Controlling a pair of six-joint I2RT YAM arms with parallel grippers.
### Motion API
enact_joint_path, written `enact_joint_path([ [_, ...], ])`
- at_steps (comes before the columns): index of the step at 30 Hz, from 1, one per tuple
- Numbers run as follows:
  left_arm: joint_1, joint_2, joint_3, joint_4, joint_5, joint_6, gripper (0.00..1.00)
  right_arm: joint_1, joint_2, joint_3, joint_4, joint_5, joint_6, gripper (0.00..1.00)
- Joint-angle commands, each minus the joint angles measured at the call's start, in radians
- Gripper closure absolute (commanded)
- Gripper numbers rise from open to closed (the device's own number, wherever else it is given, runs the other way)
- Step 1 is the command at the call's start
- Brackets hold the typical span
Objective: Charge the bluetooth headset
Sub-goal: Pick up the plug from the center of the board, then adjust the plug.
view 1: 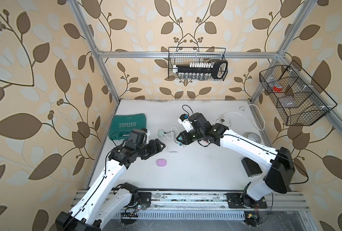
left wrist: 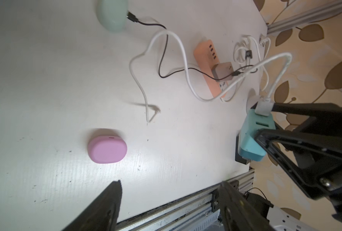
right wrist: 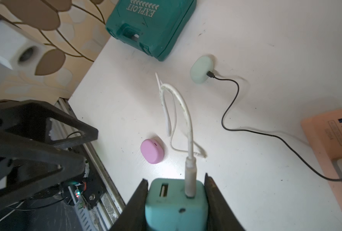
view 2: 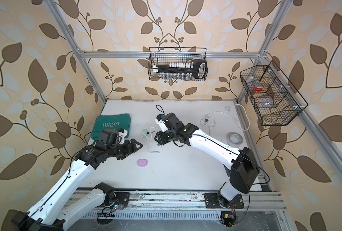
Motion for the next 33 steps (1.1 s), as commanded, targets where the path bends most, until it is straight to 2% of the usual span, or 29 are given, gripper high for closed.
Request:
enact_joint_path([
  [1,-0.107,-0.023,0.042,0.092,-0.05,0.03,0.19,-0.004,-0.061,-0.055,0.083,-0.022,0.104,0.68],
  [8,-0.299,-0.012,0.045,0.206,-0.246,0.033,0.12,0.001,-0.187,-0.178,0.219,0.026,0.286,0.68],
  [12,-0.378,0.018,0.06,0.254,-0.335,0.044,0.09,0.019,-0.228,-0.206,0.24,0.063,0.315,0.68],
  [20,-0.469,0.114,0.124,0.3,-0.409,0.07,0.08,0.039,-0.262,-0.218,0.259,0.089,0.343,0.69],
  [24,-0.478,0.136,0.14,0.305,-0.446,0.071,0.09,0.043,-0.277,-0.228,0.271,0.091,0.359,0.69],
  [33,-0.478,0.171,0.172,0.338,-0.433,0.078,0.25,0.056,-0.299,-0.239,0.279,0.099,0.372,0.69],
])
